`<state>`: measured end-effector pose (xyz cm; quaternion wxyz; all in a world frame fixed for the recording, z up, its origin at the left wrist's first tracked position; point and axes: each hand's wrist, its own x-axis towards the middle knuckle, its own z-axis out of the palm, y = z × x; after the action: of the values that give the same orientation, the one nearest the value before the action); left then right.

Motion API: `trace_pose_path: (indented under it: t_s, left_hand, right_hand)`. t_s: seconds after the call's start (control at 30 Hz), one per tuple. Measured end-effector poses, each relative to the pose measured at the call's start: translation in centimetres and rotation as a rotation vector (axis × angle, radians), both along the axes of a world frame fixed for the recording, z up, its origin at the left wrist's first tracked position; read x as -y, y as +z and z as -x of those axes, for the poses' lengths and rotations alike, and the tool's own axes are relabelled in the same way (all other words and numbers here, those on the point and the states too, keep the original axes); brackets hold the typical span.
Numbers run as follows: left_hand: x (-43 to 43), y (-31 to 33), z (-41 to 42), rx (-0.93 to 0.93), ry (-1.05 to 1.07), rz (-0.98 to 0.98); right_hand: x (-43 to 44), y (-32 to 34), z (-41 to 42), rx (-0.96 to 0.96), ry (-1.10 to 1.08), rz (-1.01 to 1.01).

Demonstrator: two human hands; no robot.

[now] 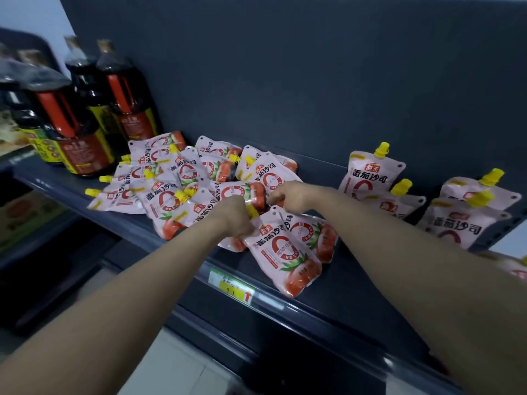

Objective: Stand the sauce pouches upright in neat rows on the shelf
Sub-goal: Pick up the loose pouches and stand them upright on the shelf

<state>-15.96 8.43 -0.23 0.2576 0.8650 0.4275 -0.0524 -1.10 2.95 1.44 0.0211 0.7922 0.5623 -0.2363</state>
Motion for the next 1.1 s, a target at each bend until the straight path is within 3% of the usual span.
trace_pose_path:
  t_s: [0.33,0.6,0.77,1.03,1.1]
  left_hand:
    - [-1.2,-0.7,0.8,0.072,0.079,0.099]
    - [-0.4,0.1,2.0,0.212,0.127,0.201]
    - [1.6,2.3,1.4,0.318,0.109,0.204]
    - [5.7,5.2,-0.1,0.408,-0.041,0.034]
    - [12.4,6.6,-1.9,0.459,-0.177,0.041]
  right_hand:
    - [-1.1,-0.9,0.4,0.079,0.052,0.085]
    - [-0.8,-1.2,0.5,0.034,-0.063,-0.033]
    - [0.9,1.8,-0.1,0.125,-0.102,-0.106]
    - [8.6,8.8,0.5,0.258,-0.156,-0.097]
    - [17.5,10.5,-0.7,0.332,-0.202,-0.099]
